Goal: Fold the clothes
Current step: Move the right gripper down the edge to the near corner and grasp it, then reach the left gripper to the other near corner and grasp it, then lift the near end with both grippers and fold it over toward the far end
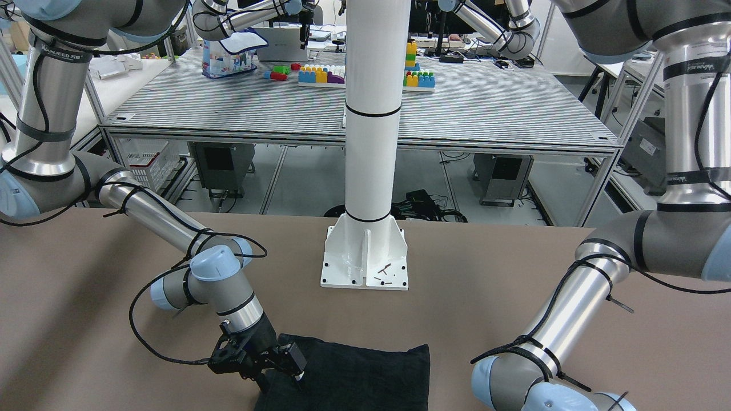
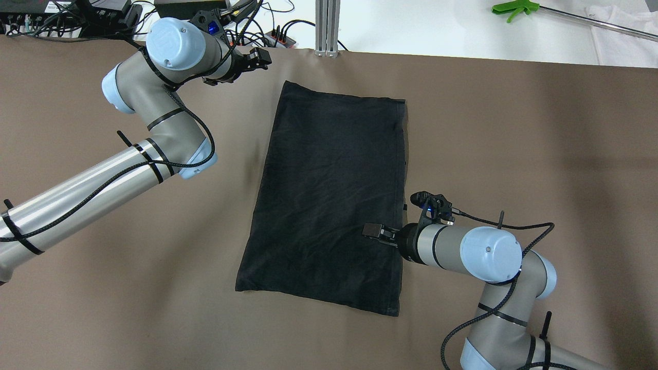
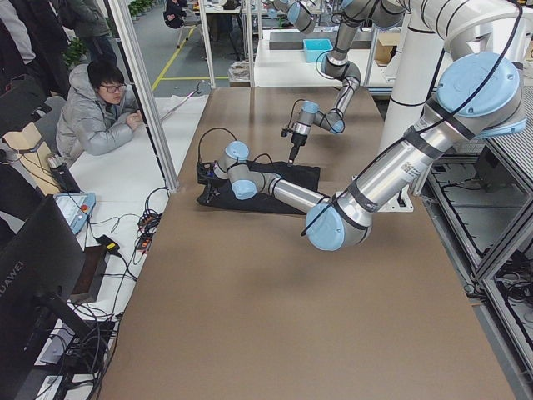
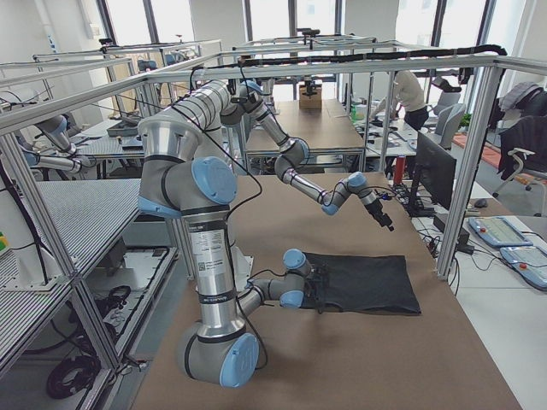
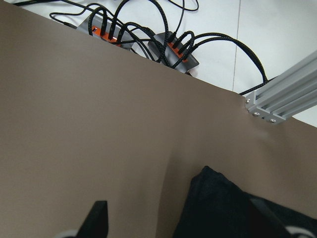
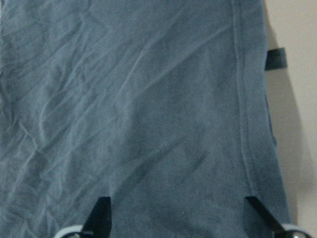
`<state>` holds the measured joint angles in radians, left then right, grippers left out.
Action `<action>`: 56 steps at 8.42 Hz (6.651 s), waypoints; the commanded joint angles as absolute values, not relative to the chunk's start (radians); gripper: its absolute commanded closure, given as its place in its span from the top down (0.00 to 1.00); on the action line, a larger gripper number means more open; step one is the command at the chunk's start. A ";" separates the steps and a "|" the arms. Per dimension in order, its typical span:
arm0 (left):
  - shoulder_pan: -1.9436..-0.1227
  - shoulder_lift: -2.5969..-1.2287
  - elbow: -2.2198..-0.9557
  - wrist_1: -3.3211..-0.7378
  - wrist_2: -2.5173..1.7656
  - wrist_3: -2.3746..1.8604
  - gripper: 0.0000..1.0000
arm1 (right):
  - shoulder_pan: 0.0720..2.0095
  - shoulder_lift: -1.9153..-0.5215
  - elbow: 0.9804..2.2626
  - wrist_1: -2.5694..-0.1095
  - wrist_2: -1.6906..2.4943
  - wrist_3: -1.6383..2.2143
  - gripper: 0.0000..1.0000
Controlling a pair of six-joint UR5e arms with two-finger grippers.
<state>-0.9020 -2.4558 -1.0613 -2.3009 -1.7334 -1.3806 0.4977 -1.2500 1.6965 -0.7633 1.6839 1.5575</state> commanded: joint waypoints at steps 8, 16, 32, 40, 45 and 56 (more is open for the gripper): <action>-0.899 -2.462 -1.060 -2.296 -1.733 -1.378 1.00 | 0.333 -1.316 1.787 -0.772 1.536 1.804 0.94; -0.897 -2.462 -1.054 -2.295 -1.733 -1.368 1.00 | 0.258 -1.221 1.750 -0.906 1.431 1.839 0.50; -0.580 -1.971 -1.795 -2.241 -1.682 -1.736 1.00 | 0.293 -1.209 1.812 -0.914 1.447 1.835 0.00; -0.328 -1.841 -1.848 -2.249 -1.470 -1.759 1.00 | 0.298 -1.239 1.839 -0.914 1.440 1.835 0.00; -0.287 -1.824 -1.832 -2.250 -1.459 -1.758 1.00 | 0.298 -1.243 1.847 -0.914 1.433 1.835 0.00; -0.291 -1.815 -1.974 -2.244 -1.525 -1.744 0.00 | 0.285 -1.315 1.971 -0.920 1.494 1.833 0.00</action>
<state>-0.2830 -1.8278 -1.9012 -2.2493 -1.5062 -1.7449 0.2963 -1.2844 1.9146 -0.9174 1.4701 1.8333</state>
